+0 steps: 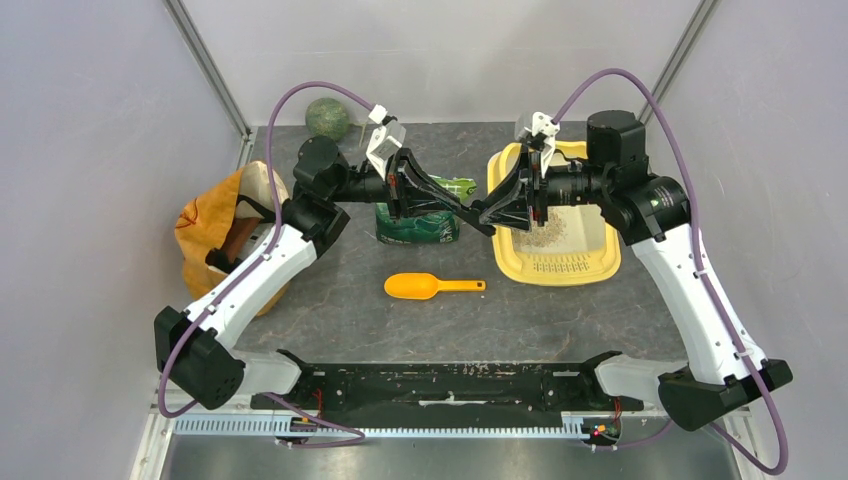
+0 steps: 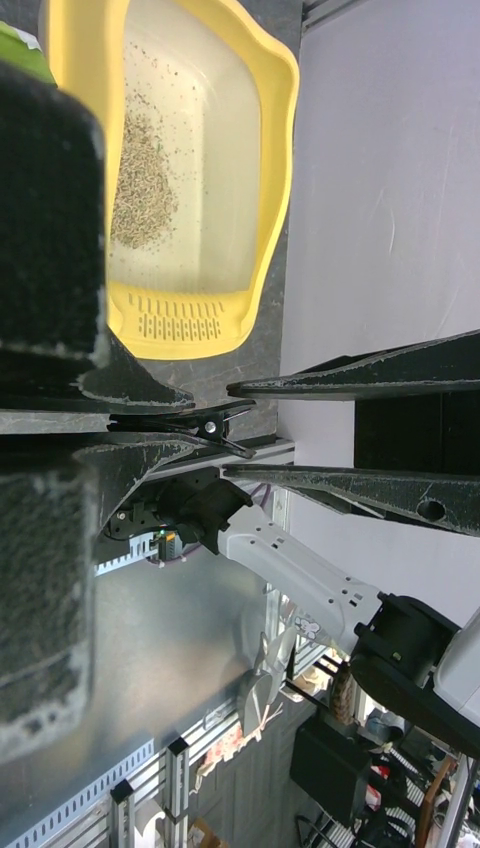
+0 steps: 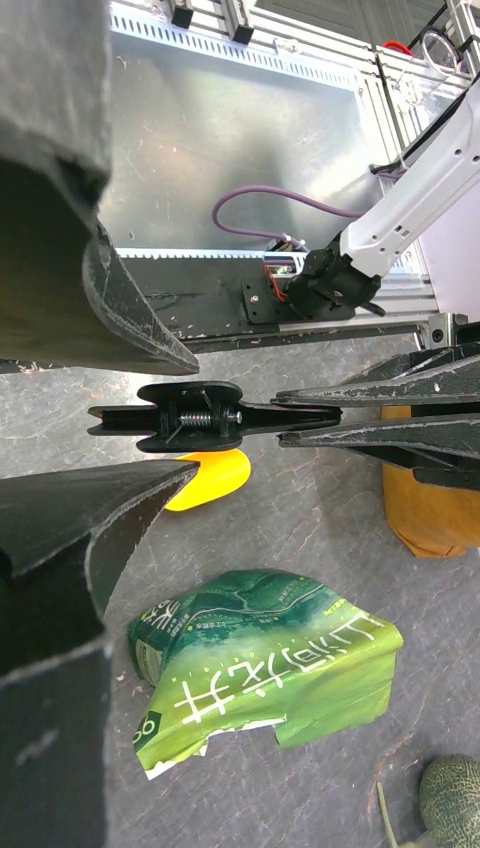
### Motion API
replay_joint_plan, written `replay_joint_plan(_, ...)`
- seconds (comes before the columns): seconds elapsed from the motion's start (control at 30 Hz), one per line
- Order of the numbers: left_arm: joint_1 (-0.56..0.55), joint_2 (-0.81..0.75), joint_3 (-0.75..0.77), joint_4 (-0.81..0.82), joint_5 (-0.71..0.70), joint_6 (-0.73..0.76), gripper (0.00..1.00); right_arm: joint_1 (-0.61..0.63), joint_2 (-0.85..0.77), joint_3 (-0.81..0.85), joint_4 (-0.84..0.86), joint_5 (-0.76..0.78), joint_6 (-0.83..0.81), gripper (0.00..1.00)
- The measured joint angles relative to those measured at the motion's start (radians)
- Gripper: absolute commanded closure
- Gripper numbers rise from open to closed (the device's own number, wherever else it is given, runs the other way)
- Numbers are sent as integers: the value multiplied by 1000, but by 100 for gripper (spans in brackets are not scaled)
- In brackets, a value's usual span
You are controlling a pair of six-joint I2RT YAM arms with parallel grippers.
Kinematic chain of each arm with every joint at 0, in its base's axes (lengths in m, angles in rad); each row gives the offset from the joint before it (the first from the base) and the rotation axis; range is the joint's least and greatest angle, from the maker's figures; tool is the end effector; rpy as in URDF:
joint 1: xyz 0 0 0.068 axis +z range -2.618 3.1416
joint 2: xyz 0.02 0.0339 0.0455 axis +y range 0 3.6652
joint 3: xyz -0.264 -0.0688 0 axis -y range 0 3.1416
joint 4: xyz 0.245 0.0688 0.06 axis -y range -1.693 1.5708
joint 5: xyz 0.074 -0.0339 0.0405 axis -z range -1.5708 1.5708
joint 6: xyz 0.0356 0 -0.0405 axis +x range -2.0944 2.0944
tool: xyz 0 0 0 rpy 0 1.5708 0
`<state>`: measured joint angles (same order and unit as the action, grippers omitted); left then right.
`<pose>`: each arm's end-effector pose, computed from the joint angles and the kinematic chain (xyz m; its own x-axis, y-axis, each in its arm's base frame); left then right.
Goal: Fill the litter box with clean litter
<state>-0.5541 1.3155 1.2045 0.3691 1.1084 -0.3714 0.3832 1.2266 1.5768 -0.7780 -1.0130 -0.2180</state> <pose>0.2302 -0.1799 0.4244 -0.1500 -0.0976 -0.9839 0.9832 -0.1195 -0.1380 0.1973 0.1121 0.4639 -0.1780 -0.1952 -0.9645 -0.9755 0.1640 0.1469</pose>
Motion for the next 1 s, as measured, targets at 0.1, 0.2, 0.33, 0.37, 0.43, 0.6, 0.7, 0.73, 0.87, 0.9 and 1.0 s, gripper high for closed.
replay_joint_plan(0.1, -2, 0, 0, -6, -2, 4, 98, 2, 2, 0, 3, 3, 1, 61)
replay_joint_plan(0.2, -4, 0, 0, -16, -6, 8, 98, 5, 4, 0, 4, 8, 3, 54)
replay_joint_plan(0.33, -4, 0, 0, -28, -7, 8, 98, 11, 6, 0, 4, 18, 2, 52)
replay_joint_plan(0.37, -4, 0, 0, -30, -7, 8, 98, 13, 6, 0, 3, 20, -1, 52)
replay_joint_plan(0.43, -4, 0, 0, -32, -7, 8, 98, 14, 7, 0, 0, 21, -5, 55)
replay_joint_plan(0.6, -4, 0, 0, -34, -10, 8, 98, 16, 12, 0, -13, 26, -21, 54)
replay_joint_plan(0.7, -4, 0, 0, -37, -13, 8, 98, 19, 14, 0, -22, 28, -32, 63)
replay_joint_plan(0.73, -4, 0, 0, -37, -15, 8, 98, 19, 14, 0, -25, 28, -36, 66)
replay_joint_plan(0.87, -4, 0, 0, -43, -18, 10, 59, 19, 15, 0, -29, 31, -41, 74)
replay_joint_plan(0.9, -4, 0, 0, -51, -24, 16, 51, 19, 15, 0, -31, 33, -40, 76)
replay_joint_plan(1.0, 5, -5, 0, -98, -49, 39, 34, 19, 18, 1, -42, 50, -44, 85)
